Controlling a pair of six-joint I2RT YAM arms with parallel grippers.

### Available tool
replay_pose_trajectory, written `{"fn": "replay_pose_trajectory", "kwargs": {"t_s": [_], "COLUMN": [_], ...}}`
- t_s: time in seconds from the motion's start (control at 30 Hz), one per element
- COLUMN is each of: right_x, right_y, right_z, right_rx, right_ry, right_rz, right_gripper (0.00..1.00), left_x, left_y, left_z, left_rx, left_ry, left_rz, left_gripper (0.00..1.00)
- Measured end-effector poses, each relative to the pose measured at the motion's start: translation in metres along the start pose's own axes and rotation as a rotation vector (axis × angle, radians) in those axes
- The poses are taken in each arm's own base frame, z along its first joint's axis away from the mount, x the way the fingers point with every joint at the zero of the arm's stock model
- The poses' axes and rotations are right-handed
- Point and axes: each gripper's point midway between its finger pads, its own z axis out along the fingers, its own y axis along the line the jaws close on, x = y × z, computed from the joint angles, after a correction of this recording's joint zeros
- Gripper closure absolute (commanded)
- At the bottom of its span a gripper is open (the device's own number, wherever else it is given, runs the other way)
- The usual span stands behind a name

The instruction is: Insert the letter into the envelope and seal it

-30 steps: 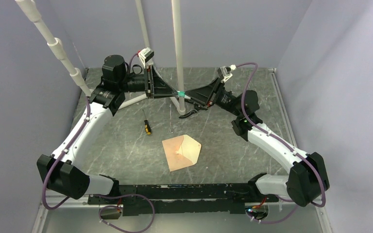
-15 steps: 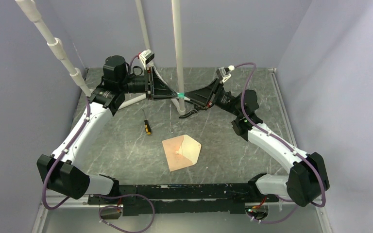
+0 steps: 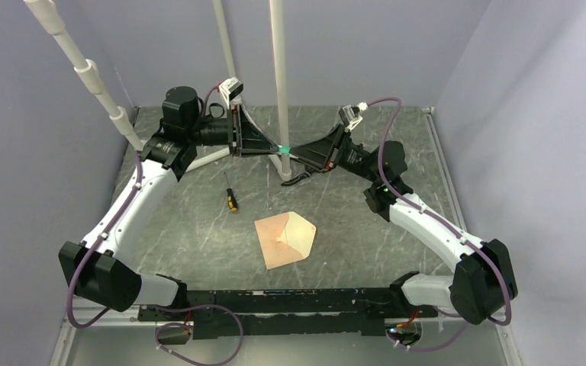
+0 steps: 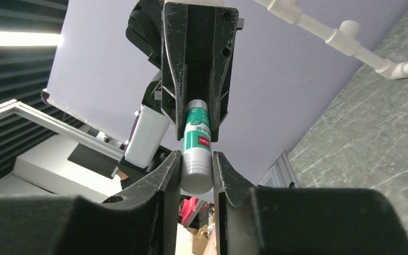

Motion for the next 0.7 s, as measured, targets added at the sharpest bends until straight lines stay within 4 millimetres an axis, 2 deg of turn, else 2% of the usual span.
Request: {"fn": "replay_pose_trajectory", "kwargs": {"t_s": [0.13, 0.6, 0.63, 0.7], "right_x": [0.0, -0.009, -0.009, -0.02], "right_y": [0.001, 0.005, 0.005, 0.005], "right_z": [0.0, -0.013, -0.016, -0.025], "right_rx": [-0.003, -0.041, -0.046, -0.056], "right_ry": [0.005, 0.012, 0.022, -0.003], "right_rz": [-0.005, -0.048, -0.052, -0.079], "right_gripper": [1.0, 1.0, 1.0, 1.0], "left_x": [0.0, -0.003, -0.003, -0.016], "left_y": [-0.003, -0.004, -0.003, 0.003], "left_z": [0.0, 0.001, 0.0, -0.014], "left_rx": [0.012, 0.066, 0.073, 0.066], "left_ry": [0.005, 0.011, 0.014, -0.036], "left_rz": [0.004, -0.041, -0.052, -0.063], "left_gripper": [0.98, 0.98, 0.98, 0.97]}}
